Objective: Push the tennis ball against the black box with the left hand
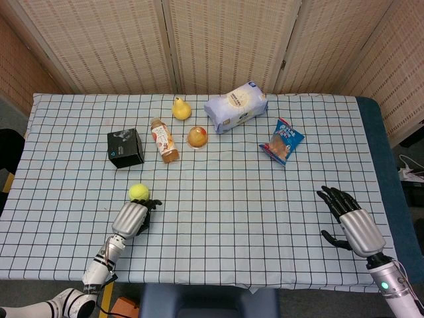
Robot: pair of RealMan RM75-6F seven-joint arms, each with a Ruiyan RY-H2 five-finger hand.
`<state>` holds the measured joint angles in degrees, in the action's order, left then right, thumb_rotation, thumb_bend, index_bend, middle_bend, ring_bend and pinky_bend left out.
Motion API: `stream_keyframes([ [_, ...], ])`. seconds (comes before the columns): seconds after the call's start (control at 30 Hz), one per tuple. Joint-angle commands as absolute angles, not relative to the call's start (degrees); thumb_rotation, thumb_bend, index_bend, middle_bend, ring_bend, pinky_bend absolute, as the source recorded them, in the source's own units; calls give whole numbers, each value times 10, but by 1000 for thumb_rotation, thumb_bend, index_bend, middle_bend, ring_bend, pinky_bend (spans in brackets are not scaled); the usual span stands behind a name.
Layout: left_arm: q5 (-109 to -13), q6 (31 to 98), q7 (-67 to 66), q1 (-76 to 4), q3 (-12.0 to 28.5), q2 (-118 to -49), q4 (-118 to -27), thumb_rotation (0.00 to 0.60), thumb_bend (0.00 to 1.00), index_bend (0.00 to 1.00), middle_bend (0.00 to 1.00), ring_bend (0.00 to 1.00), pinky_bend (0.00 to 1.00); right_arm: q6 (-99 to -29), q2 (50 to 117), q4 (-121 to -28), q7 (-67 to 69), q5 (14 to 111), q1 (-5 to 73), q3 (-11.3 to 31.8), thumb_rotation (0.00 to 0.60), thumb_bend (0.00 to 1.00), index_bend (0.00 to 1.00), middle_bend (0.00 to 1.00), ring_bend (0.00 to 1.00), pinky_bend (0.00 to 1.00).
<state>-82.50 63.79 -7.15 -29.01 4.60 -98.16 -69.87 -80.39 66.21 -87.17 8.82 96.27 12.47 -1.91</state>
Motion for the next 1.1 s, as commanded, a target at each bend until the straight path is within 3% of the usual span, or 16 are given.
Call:
stream_keyframes([
  [0.03, -821, 637, -80, -294, 50, -982, -696, 600, 885, 277, 358, 385, 432, -804, 662, -872, 88, 963, 125, -19, 600, 205, 18, 0, 0, 110],
  [1.1, -799, 620, -198, -331, 62, -985, -628, 600, 879, 310, 359, 385, 434, -797, 662, -874, 86, 961, 126, -22, 600, 206, 18, 0, 0, 109],
])
